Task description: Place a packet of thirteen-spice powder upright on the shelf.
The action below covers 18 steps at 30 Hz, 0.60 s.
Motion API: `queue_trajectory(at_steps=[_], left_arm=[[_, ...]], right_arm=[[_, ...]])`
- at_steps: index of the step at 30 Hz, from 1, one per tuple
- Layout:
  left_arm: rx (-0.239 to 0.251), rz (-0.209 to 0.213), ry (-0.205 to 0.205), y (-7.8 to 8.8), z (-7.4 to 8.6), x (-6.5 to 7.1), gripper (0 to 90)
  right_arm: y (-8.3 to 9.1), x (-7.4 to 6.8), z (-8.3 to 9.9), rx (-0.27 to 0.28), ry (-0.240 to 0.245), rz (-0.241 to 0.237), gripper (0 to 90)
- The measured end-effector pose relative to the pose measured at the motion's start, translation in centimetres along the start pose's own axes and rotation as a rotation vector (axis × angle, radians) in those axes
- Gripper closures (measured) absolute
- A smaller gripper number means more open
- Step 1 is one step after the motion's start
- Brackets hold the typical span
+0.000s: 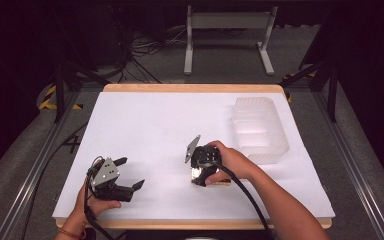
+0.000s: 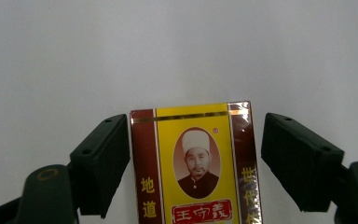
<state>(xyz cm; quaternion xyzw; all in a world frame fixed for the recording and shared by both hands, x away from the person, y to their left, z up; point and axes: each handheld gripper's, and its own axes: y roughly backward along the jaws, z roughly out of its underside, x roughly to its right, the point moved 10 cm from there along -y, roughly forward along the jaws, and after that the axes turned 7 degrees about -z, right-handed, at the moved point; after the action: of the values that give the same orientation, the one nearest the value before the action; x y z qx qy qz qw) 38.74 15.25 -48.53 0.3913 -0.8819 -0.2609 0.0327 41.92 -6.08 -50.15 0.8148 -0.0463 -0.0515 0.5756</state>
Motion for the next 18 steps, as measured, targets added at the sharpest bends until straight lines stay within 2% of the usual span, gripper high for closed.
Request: queue_trajectory(at_steps=[9,15,18], left_arm=[[-0.001,0.003,0.003,0.0,0.0,0.0,7.1],[-0.004,0.015,-0.001,-0.1,0.1,0.2,7.1],[-0.004,0.016,0.001,0.0,0.1,0.1,7.1]], right_arm=[[-0.6,0.1,-0.3,-0.045,0.000,-0.007,25.5],[-1.3,0.0,-0.3,-0.110,0.024,-0.029,30.6],[-1.3,0.0,-0.3,-0.123,0.023,-0.037,31.4]])
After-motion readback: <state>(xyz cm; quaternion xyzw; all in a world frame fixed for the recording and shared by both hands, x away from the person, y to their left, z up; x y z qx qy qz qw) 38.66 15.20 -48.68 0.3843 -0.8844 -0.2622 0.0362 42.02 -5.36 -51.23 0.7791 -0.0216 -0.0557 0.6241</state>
